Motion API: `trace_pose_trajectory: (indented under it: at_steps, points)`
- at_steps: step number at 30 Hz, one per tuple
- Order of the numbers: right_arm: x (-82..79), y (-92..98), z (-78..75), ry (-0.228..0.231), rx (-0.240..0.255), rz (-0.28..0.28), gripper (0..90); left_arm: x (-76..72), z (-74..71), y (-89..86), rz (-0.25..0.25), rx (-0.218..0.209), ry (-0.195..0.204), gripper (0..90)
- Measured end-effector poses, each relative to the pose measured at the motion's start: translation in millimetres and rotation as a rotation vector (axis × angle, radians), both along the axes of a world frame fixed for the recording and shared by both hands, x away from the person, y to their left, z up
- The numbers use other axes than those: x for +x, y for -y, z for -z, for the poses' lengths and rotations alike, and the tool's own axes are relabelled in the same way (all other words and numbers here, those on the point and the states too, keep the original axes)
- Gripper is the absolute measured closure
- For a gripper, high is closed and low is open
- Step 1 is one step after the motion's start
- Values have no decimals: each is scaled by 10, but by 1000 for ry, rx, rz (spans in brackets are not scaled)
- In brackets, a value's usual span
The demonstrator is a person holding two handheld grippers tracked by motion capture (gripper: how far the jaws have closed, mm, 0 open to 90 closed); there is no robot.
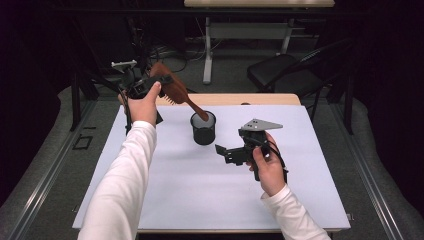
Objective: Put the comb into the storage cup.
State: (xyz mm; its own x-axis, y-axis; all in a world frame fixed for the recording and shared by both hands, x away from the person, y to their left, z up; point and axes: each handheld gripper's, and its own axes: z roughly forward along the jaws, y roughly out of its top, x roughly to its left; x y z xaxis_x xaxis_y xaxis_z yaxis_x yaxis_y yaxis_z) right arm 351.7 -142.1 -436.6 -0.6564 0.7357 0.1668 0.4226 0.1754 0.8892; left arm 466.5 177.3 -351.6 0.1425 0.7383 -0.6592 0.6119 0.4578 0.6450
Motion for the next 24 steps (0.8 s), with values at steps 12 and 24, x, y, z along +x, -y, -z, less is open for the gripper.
trace_pose_trajectory:
  at_steps: [12, 24]
  points:
    - [3, -8, 13, -6, 0, -3, 0, 32, 107, -86, -24, 9, -16, 484]
    - [8, -5, 24, -13, 0, -4, 0, 62, 181, -86, -37, 20, -19, 484]
